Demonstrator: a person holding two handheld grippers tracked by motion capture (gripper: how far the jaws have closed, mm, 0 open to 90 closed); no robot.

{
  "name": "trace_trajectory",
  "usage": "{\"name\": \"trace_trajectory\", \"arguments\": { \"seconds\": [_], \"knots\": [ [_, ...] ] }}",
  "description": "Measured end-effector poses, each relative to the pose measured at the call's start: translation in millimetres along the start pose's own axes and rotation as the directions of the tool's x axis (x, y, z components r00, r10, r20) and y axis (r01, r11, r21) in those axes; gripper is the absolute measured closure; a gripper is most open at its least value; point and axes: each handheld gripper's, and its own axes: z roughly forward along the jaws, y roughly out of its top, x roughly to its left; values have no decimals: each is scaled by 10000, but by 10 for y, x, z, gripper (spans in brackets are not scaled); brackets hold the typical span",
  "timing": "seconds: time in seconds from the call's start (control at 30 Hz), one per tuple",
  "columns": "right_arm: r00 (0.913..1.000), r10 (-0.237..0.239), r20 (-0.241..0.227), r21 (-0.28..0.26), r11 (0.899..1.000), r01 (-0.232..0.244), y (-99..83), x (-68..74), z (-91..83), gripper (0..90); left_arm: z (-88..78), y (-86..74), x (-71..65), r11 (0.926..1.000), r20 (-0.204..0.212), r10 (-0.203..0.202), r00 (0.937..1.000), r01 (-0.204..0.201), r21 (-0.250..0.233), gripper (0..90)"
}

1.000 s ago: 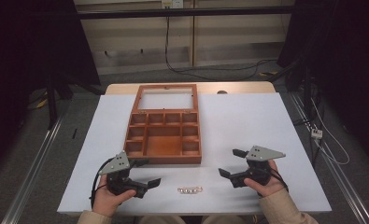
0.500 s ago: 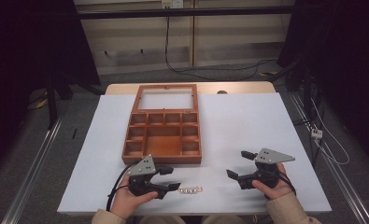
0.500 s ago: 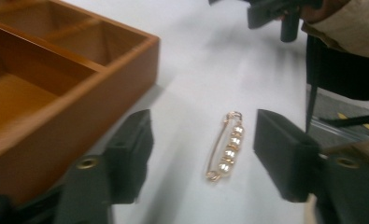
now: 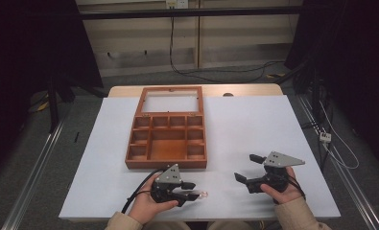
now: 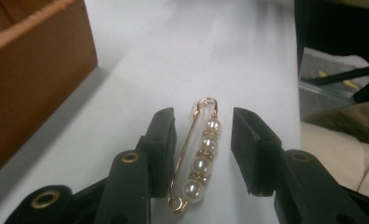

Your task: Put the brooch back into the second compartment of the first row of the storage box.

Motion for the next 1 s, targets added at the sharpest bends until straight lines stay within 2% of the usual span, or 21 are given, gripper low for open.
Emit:
{"name": "trace_trajectory", "arguments": {
  "seconds": [0.07,0.13,0.2,0.3,0.33,0.37,0.4,0.53,0.67,0.83,0.9,0.93,1.0],
  "knots": [
    [10000,-19,-17,-36,10000,19,8,3,-5,83,32,-3,-4,9999,85,76,9999,-77,140,605],
    [10000,-44,7,-55,10000,44,11,1,-10,83,51,-10,-12,9985,56,256,9997,-258,480,625],
    [10000,-22,1,-45,10000,22,10,-3,-14,83,60,-9,-24,9984,-27,247,9997,-246,503,646],
    [10000,11,30,-30,10000,-11,6,-17,-19,83,65,-10,-29,9985,-280,234,9993,-220,505,703],
    [10000,24,45,-44,10000,-24,4,-23,-20,83,60,-6,-35,9977,-616,299,9977,-260,631,728],
    [10000,41,59,-55,10000,-40,3,-27,-21,83,67,-12,-34,9986,-604,163,9980,-132,512,781],
    [10000,56,65,-65,10000,-56,1,-31,-23,83,69,-9,-35,9985,-614,170,9980,-137,524,793],
    [10000,71,67,-72,9999,-70,-2,-30,-19,84,60,-4,-25,9984,-568,-56,9984,88,557,797],
    [10000,59,72,-84,9999,-59,0,-29,-18,84,49,2,-4,9979,-412,-499,9979,515,392,798],
    [9999,95,76,-108,9999,-94,-5,-34,-24,83,-39,42,26,9929,-365,-1181,9923,1186,128,799],
    [9999,88,76,-107,9999,-87,-5,-34,-23,83,-83,67,31,9908,-547,-1348,9894,1352,49,799],
    [9999,96,74,-114,9999,-96,-6,-35,-24,84,-105,80,43,9897,-465,-1432,9886,1434,7,799],
    [9999,104,81,-123,9999,-103,-5,-34,-28,83,-154,115,58,9882,-566,-1525,9867,1532,77,799]
  ]
}}
